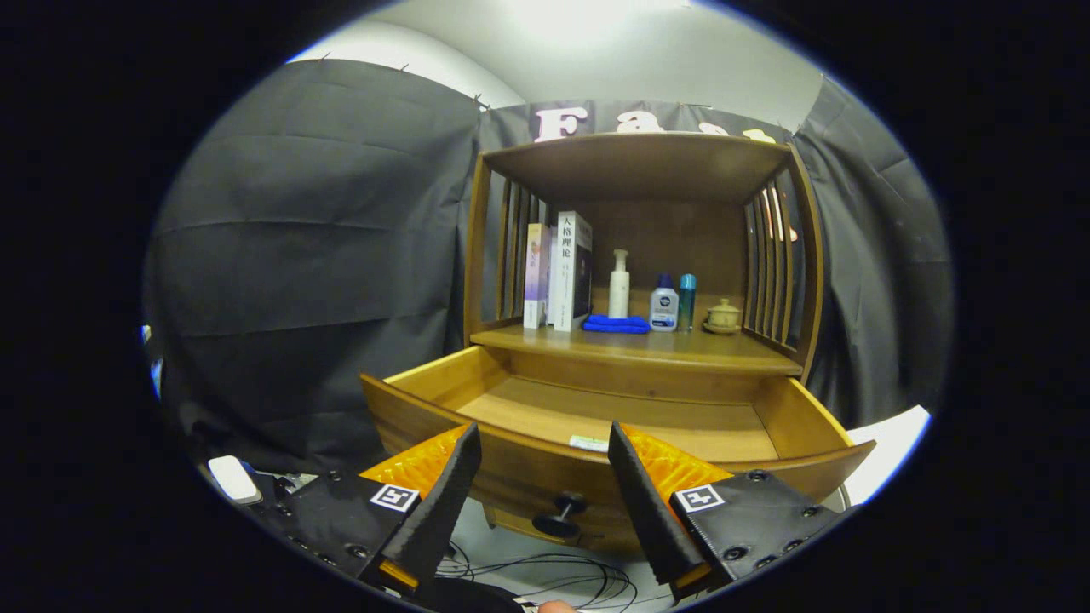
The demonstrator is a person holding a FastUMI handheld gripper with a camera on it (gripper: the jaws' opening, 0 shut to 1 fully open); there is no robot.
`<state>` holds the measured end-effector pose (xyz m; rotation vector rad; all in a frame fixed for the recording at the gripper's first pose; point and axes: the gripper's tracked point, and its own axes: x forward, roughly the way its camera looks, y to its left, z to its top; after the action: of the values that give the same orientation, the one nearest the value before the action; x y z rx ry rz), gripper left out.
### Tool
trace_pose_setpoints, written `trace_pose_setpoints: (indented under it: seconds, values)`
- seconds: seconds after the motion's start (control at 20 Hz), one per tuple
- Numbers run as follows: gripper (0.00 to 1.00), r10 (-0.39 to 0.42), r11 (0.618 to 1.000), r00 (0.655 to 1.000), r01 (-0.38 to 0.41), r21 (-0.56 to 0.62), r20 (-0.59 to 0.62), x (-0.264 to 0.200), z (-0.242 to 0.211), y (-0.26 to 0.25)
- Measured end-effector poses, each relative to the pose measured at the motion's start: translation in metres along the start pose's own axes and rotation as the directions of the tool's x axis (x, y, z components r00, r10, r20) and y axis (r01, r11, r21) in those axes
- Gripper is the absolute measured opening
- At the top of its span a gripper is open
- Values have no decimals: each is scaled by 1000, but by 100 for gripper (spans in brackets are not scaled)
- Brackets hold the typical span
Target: Pull open the drawer, take out the items inside it, and place them on the countertop above the cabinet.
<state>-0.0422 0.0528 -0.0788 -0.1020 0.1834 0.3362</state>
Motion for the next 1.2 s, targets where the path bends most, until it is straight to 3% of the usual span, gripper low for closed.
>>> trace_pose_setpoints:
  seconds: [0.25,0.55,0.85,1.05,1.2]
  values:
    - [97,75,997,997,-74,20,-20,20,28,-4]
    - [97,169,980,973,-150,128,-156,55,38,-17]
    - [96,172,985,945,-156,79,-280,92,33,-42]
    - [96,160,987,903,-148,60,-398,122,21,-61]
    - [96,183,983,849,-170,72,-496,136,5,-62]
